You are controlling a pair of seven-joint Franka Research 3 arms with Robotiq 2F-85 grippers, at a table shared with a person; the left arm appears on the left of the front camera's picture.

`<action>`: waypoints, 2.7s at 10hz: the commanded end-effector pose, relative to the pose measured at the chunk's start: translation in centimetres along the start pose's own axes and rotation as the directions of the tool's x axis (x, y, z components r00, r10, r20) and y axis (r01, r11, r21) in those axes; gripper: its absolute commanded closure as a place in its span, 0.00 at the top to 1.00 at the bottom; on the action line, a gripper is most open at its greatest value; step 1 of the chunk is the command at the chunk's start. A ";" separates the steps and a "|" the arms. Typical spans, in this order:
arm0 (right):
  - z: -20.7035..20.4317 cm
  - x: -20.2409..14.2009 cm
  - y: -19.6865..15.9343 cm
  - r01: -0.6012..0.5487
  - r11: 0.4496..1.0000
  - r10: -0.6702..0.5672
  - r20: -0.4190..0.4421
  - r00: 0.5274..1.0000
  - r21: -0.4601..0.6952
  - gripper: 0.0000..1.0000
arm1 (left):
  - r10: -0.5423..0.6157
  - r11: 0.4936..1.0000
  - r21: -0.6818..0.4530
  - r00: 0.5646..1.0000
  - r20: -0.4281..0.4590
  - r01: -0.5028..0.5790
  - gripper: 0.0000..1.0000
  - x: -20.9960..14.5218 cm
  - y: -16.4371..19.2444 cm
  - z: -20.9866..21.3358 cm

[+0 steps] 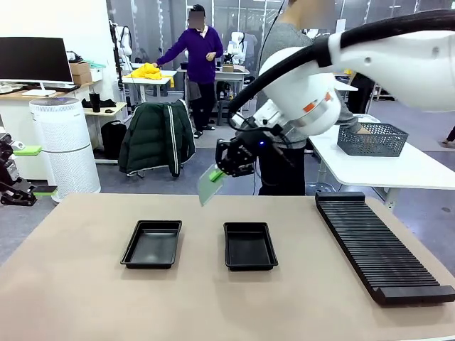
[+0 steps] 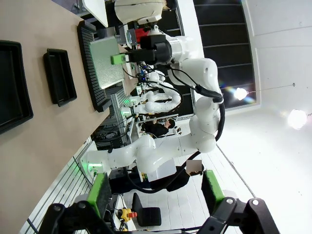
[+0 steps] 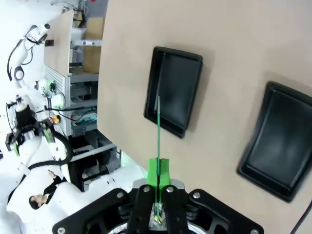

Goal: Inspect and transfer BCBs to ESD trays.
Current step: Pick up the Blank PCB from the PCB Rack and place it in the left ESD tray.

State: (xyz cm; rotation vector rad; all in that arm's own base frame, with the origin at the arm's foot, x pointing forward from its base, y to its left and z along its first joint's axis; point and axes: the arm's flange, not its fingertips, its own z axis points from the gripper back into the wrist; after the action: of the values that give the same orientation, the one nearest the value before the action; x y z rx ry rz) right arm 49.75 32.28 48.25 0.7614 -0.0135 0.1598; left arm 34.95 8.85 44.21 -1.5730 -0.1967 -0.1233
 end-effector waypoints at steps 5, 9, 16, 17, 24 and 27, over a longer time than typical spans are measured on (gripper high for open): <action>-6.8 0.5 3.7 0.064 0.997 -0.068 0.086 0.994 0.045 0.02 | -0.003 1.000 0.000 1.000 0.003 0.003 1.00 -0.1 -0.1 0.1; -9.8 0.6 4.9 0.048 0.997 -0.054 0.098 0.994 0.063 0.02 | -0.003 1.000 0.000 1.000 0.003 0.003 1.00 -0.1 -0.1 0.1; -9.7 0.3 5.0 0.022 0.998 -0.026 0.080 0.996 0.055 0.02 | -0.003 1.000 0.000 1.000 0.003 0.003 1.00 -0.1 -0.1 0.1; -9.7 0.3 5.0 0.022 0.998 -0.026 0.080 0.996 0.055 0.02 | -0.003 1.000 0.000 1.000 0.003 0.003 1.00 -0.1 -0.1 0.1; -14.5 0.3 4.4 0.081 0.996 -0.085 0.112 0.990 0.034 0.02 | -0.003 1.000 0.000 1.000 0.003 0.003 1.00 -0.1 -0.1 0.1; -17.6 0.2 2.6 0.119 0.993 -0.120 0.114 0.986 0.017 0.02 | -0.003 1.000 0.000 1.000 0.003 0.003 1.00 -0.1 -0.1 0.1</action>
State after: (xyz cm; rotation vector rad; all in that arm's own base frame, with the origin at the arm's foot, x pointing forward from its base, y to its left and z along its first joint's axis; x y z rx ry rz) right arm 48.80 45.66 37.82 0.7949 -0.0699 0.0324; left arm 34.96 8.85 44.22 -1.5729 -0.1967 -0.1234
